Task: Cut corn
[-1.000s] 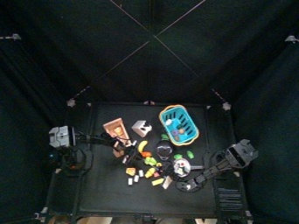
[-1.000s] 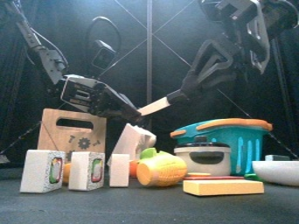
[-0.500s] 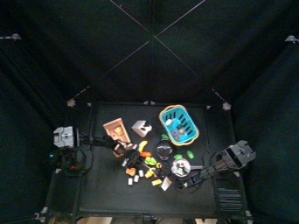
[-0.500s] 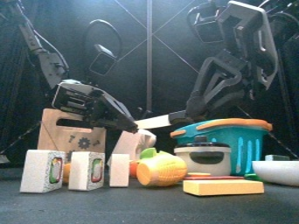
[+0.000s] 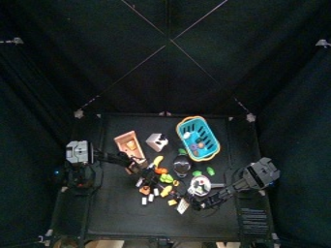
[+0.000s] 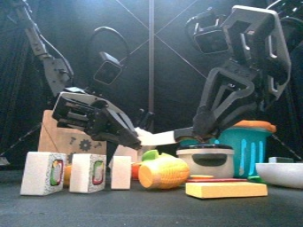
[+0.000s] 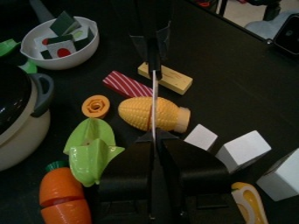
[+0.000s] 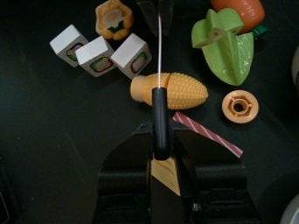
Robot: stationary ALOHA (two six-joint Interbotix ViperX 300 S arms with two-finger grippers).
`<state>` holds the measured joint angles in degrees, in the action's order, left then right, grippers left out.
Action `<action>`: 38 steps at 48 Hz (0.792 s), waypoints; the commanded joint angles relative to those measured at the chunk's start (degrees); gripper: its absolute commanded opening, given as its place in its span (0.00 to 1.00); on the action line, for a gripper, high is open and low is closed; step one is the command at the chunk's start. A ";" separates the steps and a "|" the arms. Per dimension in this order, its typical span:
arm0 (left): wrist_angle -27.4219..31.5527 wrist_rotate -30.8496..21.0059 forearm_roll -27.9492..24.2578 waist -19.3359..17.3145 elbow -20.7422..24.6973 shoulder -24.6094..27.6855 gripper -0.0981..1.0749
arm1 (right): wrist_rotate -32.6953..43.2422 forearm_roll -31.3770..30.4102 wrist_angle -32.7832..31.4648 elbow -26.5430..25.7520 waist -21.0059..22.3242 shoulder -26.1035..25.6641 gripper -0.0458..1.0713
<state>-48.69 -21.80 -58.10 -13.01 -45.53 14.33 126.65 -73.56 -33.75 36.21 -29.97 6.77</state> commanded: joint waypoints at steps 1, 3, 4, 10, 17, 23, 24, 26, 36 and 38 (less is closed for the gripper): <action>-0.62 0.00 0.53 -0.26 1.58 -0.53 0.49 | -0.09 0.09 0.70 -0.88 -0.44 -0.79 0.44; -0.62 0.00 0.62 -0.26 1.76 -0.53 0.49 | -0.09 0.18 0.88 -0.88 -0.44 -0.70 0.44; -0.62 0.00 0.70 -0.26 1.76 -0.44 0.49 | -0.09 0.26 0.97 -0.88 -0.44 -0.70 0.44; -0.18 0.09 1.23 -0.26 2.11 0.09 0.49 | -0.09 0.53 1.49 -0.97 -0.44 -0.09 0.44; -0.18 0.09 1.41 -0.09 2.20 0.79 0.49 | -0.09 0.62 1.67 -1.05 -0.44 0.53 0.44; -0.18 0.09 1.93 0.00 2.20 1.05 0.49 | -0.09 0.70 1.67 -0.97 -0.35 0.62 0.44; -0.18 0.09 2.02 0.00 2.29 1.05 0.49 | -0.09 0.70 1.67 -0.97 -0.35 0.62 0.44; -0.18 0.09 2.11 0.09 2.29 1.05 0.49 | -0.09 0.70 1.67 -0.97 -0.18 0.62 0.44; 0.00 0.09 2.11 0.00 2.64 1.85 0.49 | -0.09 0.97 1.67 -1.05 0.00 0.62 0.44; 0.00 0.09 2.11 0.00 2.64 2.11 0.49 | -0.09 1.05 1.67 -1.05 -0.09 0.62 0.44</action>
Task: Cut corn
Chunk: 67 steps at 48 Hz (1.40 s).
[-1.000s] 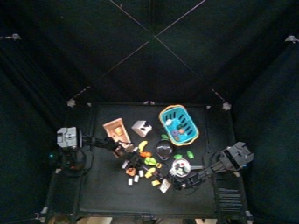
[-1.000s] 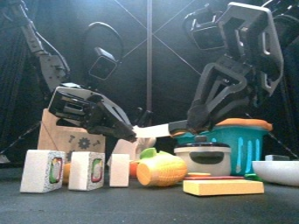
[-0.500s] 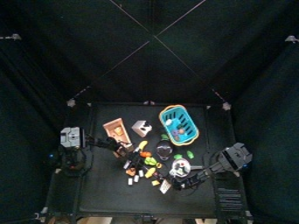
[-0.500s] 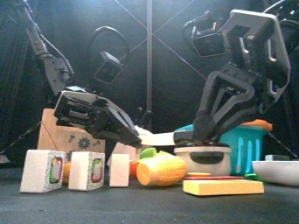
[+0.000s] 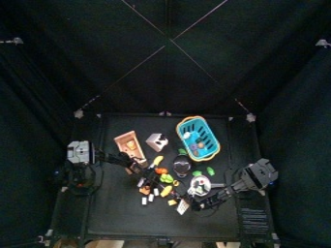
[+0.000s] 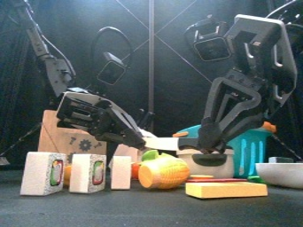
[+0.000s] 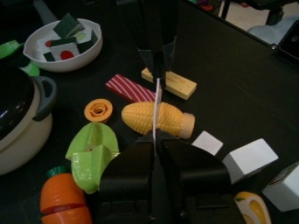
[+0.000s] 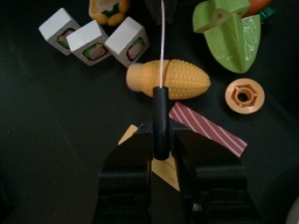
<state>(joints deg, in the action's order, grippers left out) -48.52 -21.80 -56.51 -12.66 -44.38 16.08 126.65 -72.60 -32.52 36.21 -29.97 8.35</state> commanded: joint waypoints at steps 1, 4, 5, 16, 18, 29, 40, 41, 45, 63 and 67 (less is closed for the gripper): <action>-0.18 0.09 0.53 -0.35 1.49 0.44 0.49 | -0.09 0.18 0.44 -1.05 -0.09 -0.88 0.44; -0.09 0.09 0.70 -0.35 1.49 0.70 0.49 | -0.09 0.09 0.44 -1.05 0.00 -0.79 0.44; -0.09 0.09 0.88 -0.35 1.58 0.79 0.49 | -0.09 0.18 0.44 -1.05 -0.09 -0.70 0.44; 0.44 0.09 0.88 -0.35 1.49 1.49 0.49 | -0.09 0.26 0.70 -1.67 0.00 0.09 0.44; 0.44 0.00 0.88 -0.35 1.49 1.67 0.49 | -0.09 0.35 1.05 -1.67 0.00 0.18 0.44; 0.44 -0.18 0.88 -0.18 0.97 2.29 0.49 | -0.09 0.35 1.85 -1.67 0.00 0.26 0.44; 3.43 -0.18 1.76 0.70 0.97 2.64 0.49 | -0.18 0.97 1.85 -1.58 0.00 0.26 0.44; 4.04 -0.18 1.85 0.88 0.97 2.46 0.49 | -0.18 0.97 1.85 -1.67 0.00 0.26 0.44; 7.65 -0.18 1.67 1.67 0.88 1.32 0.49 | -0.26 0.97 1.85 -1.67 0.00 0.26 0.44; 14.68 -0.18 1.14 4.22 0.88 -3.25 0.49 | -0.26 0.97 1.85 -1.76 0.00 0.26 0.44; 14.77 -0.18 1.23 4.83 1.05 -2.64 0.49 | -0.26 1.32 1.85 -1.67 0.00 0.26 0.44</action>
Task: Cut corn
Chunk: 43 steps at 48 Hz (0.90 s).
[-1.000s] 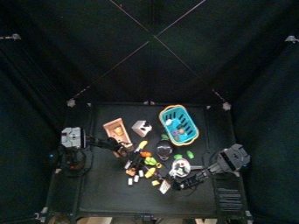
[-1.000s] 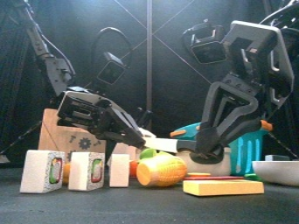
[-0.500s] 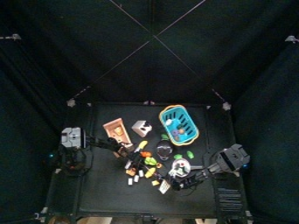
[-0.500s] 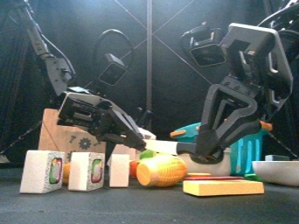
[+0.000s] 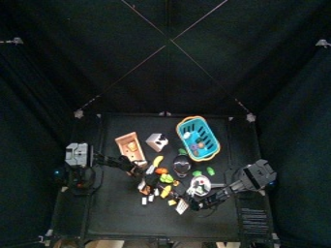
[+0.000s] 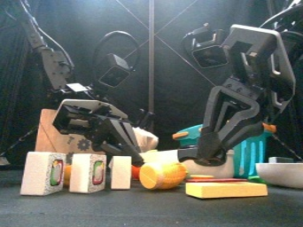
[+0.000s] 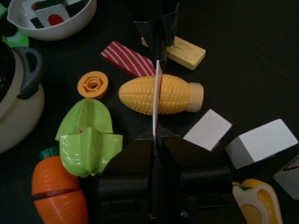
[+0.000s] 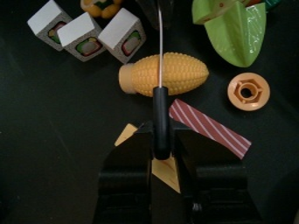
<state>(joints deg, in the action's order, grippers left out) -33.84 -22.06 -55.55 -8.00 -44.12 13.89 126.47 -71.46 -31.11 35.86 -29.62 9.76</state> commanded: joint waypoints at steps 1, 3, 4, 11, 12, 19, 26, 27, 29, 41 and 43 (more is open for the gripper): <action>0.18 0.09 0.18 0.26 0.79 -0.35 0.49 | -0.09 0.26 0.44 -1.23 -0.35 -1.14 0.44; 0.09 0.09 0.26 0.44 1.05 -0.09 0.49 | -0.09 0.44 0.53 -1.14 -0.35 -1.14 0.44; 0.09 0.09 0.26 0.62 1.23 0.00 0.49 | -0.09 0.70 0.53 -1.05 -0.35 -1.14 0.44; 1.23 0.09 0.26 1.14 1.85 0.53 0.49 | -0.18 1.32 0.44 -0.97 -0.35 -1.14 0.44; 1.41 0.09 0.18 1.23 1.93 0.62 0.49 | -0.18 1.32 0.53 -0.97 -0.35 -1.14 0.44; 2.55 0.09 0.53 1.49 2.02 0.70 0.49 | -0.09 1.41 0.53 -0.79 -0.26 -0.79 0.44; 2.72 0.09 1.32 1.49 2.02 1.49 0.49 | 0.00 1.85 0.53 -0.97 -0.09 -0.09 0.44; 2.72 0.09 1.41 1.49 2.02 1.67 0.49 | 0.00 1.85 0.53 -0.97 -0.09 0.00 0.44; 2.72 0.09 1.49 1.49 2.11 1.85 0.49 | 0.00 2.02 0.53 -1.05 0.00 0.18 0.44; 2.72 0.09 2.20 1.67 2.11 2.29 0.49 | 0.00 2.46 0.53 -1.05 0.00 0.88 0.44; 2.81 0.09 2.20 1.67 2.02 2.29 0.49 | 0.00 2.55 0.53 -1.05 0.26 0.88 0.44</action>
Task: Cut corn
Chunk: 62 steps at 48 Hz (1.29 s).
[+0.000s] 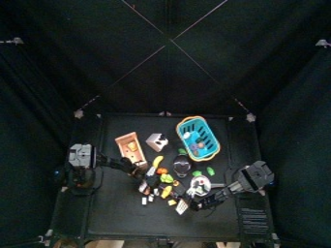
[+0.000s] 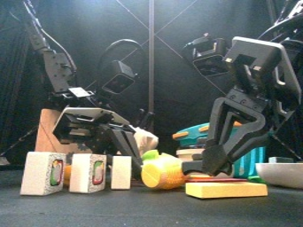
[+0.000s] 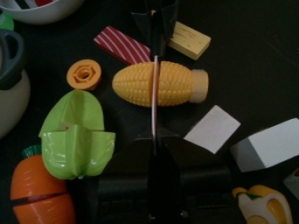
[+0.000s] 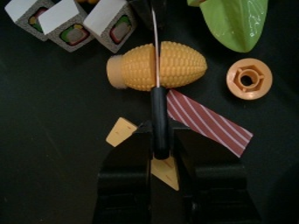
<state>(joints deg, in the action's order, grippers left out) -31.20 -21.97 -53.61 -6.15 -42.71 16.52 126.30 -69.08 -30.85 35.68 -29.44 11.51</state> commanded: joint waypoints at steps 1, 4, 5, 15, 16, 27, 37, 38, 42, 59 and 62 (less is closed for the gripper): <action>0.18 0.00 0.26 -0.18 0.70 -0.26 0.49 | 0.26 0.18 0.26 -0.88 0.09 -0.79 0.44; 0.18 0.00 0.26 -0.18 0.62 -0.26 0.49 | 0.18 0.26 0.26 -0.97 0.26 -0.70 0.44; 0.18 0.00 0.26 -0.18 0.62 -0.26 0.49 | 0.18 0.26 0.26 -0.97 0.18 -0.70 0.44; 0.18 0.00 0.26 -0.18 0.53 0.26 0.49 | 0.18 0.97 0.53 -1.05 0.26 -0.35 0.44; 0.18 0.00 0.26 -0.09 0.62 0.26 0.49 | 0.18 0.97 0.62 -0.97 0.26 -0.35 0.44; 0.44 0.09 0.79 0.00 0.62 0.00 0.49 | 0.00 0.70 0.79 -0.97 0.53 -0.62 0.44; 1.23 0.18 0.97 0.09 0.53 -3.25 0.49 | -0.35 0.09 0.53 -0.88 0.53 -2.81 0.44; 1.32 0.18 0.97 0.18 0.53 -3.60 0.49 | -0.44 0.00 0.53 -0.88 0.53 -2.99 0.44; 1.49 0.18 1.05 0.18 0.35 -4.66 0.49 | -1.32 0.09 0.35 -1.05 0.53 -3.52 0.44; 1.49 0.26 0.88 0.26 0.26 -4.83 0.49 | -4.04 1.14 0.00 -1.23 0.79 -3.96 0.44; 1.49 0.26 1.05 0.26 0.18 -4.83 0.49 | -4.04 1.05 0.00 -1.14 0.70 -4.31 0.44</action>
<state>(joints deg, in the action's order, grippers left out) -29.53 -21.80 -52.82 -5.71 -43.07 12.92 122.34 -67.85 -31.03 35.60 -28.56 10.02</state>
